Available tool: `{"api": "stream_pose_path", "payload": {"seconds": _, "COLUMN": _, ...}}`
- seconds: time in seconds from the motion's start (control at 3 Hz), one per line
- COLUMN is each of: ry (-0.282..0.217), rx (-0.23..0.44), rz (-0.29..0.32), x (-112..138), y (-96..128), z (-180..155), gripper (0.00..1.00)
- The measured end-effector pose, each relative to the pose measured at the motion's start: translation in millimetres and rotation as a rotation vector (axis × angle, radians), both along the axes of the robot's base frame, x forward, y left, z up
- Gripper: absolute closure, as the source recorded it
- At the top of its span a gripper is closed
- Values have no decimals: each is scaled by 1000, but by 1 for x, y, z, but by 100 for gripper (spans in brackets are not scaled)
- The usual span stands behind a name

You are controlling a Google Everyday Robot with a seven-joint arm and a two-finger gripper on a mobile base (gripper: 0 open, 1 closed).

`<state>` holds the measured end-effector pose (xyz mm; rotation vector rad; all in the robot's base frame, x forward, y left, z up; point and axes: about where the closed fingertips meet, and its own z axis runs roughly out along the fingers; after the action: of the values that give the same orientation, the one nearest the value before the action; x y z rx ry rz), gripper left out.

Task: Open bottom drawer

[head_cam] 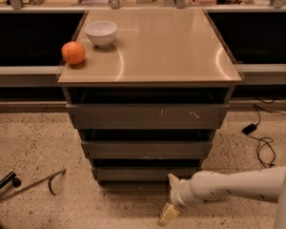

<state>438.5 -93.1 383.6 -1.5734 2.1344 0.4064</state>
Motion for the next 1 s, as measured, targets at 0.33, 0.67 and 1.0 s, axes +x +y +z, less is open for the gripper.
{"api": "stream_pose_path", "payload": {"seconds": 0.33, "ry": 3, "rx": -30, "rz": -30, "x": 30, "y": -3, "z": -45, "gripper": 0}}
{"api": "stream_pose_path", "payload": {"seconds": 0.67, "ry": 17, "rx": -70, "rz": -84, "x": 73, "y": -22, "z": -84, "gripper": 0}}
{"api": "stream_pose_path", "payload": {"seconds": 1.0, "ry": 17, "rx": -67, "rz": -84, "x": 76, "y": -22, "z": -88, "gripper": 0}}
